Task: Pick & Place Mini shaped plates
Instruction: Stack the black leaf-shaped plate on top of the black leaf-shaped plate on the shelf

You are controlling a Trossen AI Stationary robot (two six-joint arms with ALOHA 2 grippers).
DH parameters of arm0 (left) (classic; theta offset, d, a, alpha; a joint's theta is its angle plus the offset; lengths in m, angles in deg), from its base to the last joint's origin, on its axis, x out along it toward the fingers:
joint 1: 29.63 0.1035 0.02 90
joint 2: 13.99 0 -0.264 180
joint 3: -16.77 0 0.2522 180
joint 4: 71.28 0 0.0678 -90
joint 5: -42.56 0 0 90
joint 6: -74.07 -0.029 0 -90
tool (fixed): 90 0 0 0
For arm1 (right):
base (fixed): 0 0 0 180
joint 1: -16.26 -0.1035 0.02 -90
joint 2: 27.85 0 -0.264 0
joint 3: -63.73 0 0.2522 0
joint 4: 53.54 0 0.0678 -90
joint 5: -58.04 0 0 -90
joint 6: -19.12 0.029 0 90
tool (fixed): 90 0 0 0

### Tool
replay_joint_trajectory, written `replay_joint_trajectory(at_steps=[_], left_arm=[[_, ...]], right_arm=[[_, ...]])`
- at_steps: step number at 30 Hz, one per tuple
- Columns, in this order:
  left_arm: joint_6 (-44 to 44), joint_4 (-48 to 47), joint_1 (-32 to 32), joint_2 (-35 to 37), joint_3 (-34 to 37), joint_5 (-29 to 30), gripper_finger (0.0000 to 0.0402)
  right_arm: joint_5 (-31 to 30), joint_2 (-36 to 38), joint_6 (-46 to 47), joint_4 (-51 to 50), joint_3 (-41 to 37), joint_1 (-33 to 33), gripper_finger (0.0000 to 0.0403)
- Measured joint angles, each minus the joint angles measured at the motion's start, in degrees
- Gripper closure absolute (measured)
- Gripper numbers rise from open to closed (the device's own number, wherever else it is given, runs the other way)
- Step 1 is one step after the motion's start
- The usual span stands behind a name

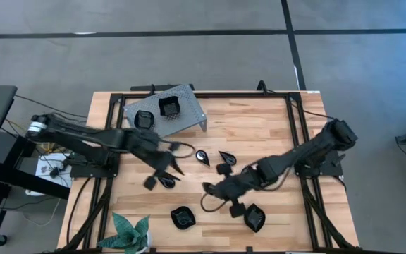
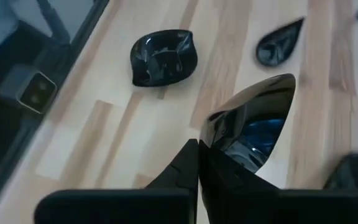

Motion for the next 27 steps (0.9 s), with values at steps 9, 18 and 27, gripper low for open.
replay_joint_trajectory(at_steps=[9,18,27], left_arm=[[0.11,7.03,-0.24,-14.38,0.07,-0.11,0.0305],[0.20,13.74,-0.33,-16.58,0.07,-0.15,0.0305],[0.00,13.38,-0.35,-16.68,0.04,-0.35,0.0361]], right_arm=[[4.54,-1.70,-17.45,1.27,-0.02,3.72,0.0401],[8.94,-1.70,-20.09,2.73,-0.02,6.70,0.0399],[8.83,-1.70,-20.05,5.77,-0.02,8.76,0.0390]])
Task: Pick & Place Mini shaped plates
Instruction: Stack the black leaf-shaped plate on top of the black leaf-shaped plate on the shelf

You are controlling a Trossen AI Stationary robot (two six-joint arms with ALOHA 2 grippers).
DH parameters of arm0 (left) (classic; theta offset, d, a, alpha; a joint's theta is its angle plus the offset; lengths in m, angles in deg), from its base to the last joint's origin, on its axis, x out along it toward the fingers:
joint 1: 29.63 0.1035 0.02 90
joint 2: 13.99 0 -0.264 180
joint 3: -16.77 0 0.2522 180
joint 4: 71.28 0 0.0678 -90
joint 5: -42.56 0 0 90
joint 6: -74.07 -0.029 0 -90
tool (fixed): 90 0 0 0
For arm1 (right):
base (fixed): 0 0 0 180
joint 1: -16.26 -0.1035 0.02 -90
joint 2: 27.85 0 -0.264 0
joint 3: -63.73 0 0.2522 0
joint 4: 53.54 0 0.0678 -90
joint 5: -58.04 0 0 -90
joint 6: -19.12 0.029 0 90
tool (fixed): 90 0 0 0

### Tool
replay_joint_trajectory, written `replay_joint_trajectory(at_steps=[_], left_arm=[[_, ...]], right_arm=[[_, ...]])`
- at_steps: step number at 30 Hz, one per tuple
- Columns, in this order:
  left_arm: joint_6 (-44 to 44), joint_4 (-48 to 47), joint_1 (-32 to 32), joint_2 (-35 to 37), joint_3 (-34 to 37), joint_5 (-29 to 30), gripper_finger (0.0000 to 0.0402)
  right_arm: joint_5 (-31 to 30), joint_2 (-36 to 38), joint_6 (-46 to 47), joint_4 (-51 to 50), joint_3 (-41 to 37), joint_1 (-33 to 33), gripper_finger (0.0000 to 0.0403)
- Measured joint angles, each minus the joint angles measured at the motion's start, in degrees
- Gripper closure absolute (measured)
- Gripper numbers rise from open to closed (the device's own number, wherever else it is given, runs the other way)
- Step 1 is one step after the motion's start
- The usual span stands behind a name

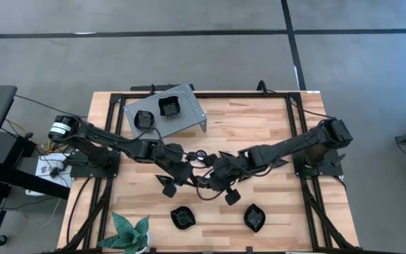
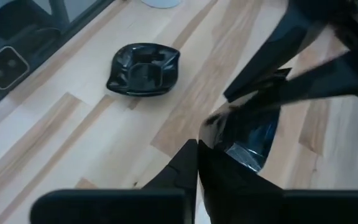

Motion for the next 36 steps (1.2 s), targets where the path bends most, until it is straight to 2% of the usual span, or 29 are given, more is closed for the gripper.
replay_joint_trajectory(at_steps=[3,20,26,29,33,36], left_arm=[[0.00,0.00,0.00,-0.02,0.00,0.07,0.0391],[0.27,-1.17,-2.71,-0.02,-0.10,-2.50,0.0387],[6.48,-7.06,-1.84,0.06,-0.09,5.66,0.0391],[8.87,-8.65,-1.27,0.62,-0.09,6.94,0.0389],[11.09,-9.91,-1.40,2.24,0.00,7.88,0.0391],[13.69,-10.94,-1.36,4.19,0.00,12.82,0.0392]], right_arm=[[-0.03,0.00,0.00,0.03,0.00,0.28,0.0377],[-0.68,0.00,0.59,4.45,0.00,1.75,0.0262],[-2.14,0.23,0.63,5.03,-0.11,2.34,0.0229],[-2.61,0.83,1.54,3.60,-0.09,2.51,0.0218],[-8.91,3.86,0.84,-3.34,0.07,2.38,0.0211],[-12.77,7.72,1.47,-10.23,0.04,2.67,0.0212]])
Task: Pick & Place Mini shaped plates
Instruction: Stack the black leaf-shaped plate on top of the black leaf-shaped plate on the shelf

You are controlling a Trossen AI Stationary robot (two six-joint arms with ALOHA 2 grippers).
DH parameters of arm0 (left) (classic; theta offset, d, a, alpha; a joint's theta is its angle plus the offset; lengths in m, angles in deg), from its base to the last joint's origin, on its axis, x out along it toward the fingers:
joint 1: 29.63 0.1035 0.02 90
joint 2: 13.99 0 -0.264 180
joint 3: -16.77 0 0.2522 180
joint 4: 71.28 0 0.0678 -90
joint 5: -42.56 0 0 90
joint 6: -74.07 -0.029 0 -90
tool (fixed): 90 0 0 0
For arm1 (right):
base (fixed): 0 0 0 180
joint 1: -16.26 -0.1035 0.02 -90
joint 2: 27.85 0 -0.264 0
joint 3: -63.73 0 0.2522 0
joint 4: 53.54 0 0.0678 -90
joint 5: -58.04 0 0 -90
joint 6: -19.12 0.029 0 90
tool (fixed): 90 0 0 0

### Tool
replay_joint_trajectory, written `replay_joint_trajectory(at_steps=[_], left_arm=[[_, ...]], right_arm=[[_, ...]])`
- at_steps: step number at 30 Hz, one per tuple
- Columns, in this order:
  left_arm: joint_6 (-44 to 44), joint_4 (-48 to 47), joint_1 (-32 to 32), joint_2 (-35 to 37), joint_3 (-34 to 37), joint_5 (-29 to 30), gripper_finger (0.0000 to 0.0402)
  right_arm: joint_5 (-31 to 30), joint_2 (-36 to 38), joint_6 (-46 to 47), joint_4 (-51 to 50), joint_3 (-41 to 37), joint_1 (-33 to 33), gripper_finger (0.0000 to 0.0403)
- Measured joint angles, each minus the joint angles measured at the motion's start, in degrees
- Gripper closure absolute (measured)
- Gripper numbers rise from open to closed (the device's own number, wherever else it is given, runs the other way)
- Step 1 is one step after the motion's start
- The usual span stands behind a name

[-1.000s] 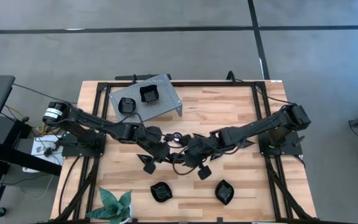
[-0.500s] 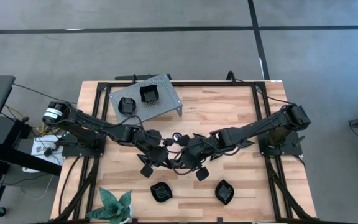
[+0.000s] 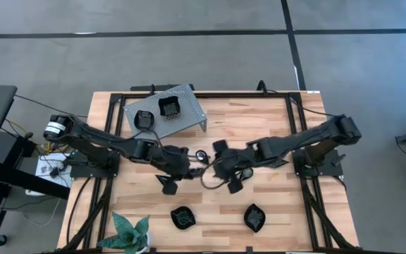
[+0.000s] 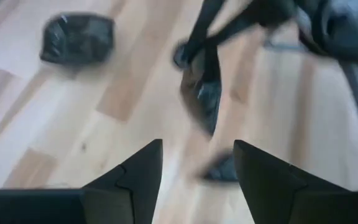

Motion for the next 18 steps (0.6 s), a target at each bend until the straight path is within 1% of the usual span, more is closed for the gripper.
replay_joint_trajectory(at_steps=[4,6,8,12,15,16,18], left_arm=[[1.44,-1.88,-0.03,3.72,0.02,7.81,0.0389],[1.51,-2.32,-0.03,6.45,0.02,11.55,0.0389],[1.50,-2.48,0.00,9.80,0.02,14.99,0.0390],[1.35,-4.07,0.00,17.17,0.02,22.73,0.0391],[-0.50,-7.34,0.03,22.50,0.02,32.13,0.0389],[-2.21,-8.79,0.07,24.18,0.01,35.26,0.0388],[-4.67,-12.09,0.13,27.01,-0.04,39.83,0.0389]], right_arm=[[-0.87,8.03,3.51,-8.36,-0.22,0.90,0.0217],[-0.93,12.71,5.44,-8.69,-2.87,1.28,0.0219],[-0.81,17.18,5.36,-3.79,-8.10,1.94,0.0222],[-0.44,24.82,5.21,11.59,-23.73,3.54,0.0225],[-0.66,28.03,5.19,21.31,-34.16,5.08,0.0227],[-0.72,28.59,4.92,24.24,-36.60,5.66,0.0227],[-1.24,29.63,2.42,26.31,-39.59,7.02,0.0226]])
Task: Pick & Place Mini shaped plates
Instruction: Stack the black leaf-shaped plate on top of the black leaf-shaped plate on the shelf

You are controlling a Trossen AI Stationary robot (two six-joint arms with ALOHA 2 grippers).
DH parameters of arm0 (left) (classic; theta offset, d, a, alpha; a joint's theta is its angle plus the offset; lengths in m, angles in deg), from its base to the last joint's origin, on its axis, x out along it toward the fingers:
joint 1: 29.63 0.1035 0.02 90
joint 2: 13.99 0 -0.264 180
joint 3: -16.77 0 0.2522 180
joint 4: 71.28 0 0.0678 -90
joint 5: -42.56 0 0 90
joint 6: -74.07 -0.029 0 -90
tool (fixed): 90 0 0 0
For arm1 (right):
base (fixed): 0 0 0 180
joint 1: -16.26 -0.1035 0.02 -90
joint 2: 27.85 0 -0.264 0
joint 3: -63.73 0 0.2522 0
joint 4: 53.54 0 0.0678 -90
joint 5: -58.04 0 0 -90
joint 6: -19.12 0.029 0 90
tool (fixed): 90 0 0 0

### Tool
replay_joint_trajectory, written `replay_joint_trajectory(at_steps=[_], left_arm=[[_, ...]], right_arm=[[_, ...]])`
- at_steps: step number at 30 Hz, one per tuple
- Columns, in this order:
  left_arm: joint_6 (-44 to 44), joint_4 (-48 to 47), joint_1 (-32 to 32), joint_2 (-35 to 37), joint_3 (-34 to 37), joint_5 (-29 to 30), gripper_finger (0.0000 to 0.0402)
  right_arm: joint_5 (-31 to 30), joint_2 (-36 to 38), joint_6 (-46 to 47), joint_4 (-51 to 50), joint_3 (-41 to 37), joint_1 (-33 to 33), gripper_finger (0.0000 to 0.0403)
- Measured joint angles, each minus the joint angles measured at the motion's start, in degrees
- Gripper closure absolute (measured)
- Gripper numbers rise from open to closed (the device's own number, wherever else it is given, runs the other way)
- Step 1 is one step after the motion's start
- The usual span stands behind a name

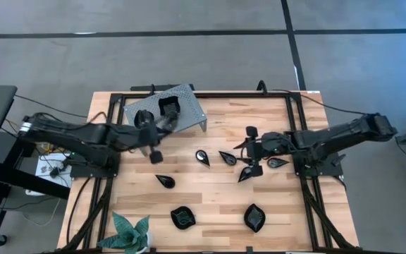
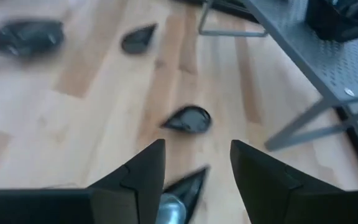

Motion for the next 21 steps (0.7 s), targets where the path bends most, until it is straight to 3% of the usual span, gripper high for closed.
replay_joint_trajectory(at_steps=[9,17,21], left_arm=[[-9.31,-25.96,3.30,6.57,0.01,1.41,0.0390],[-11.46,-36.93,8.88,6.78,0.01,1.42,0.0392],[-14.78,-37.87,11.48,6.78,0.01,1.40,0.0393]], right_arm=[[-0.97,1.54,2.88,0.72,-0.82,4.55,0.0227],[-0.88,0.34,3.63,1.27,-0.82,4.56,0.0225],[-0.89,0.25,3.62,1.19,-0.87,4.58,0.0227]])
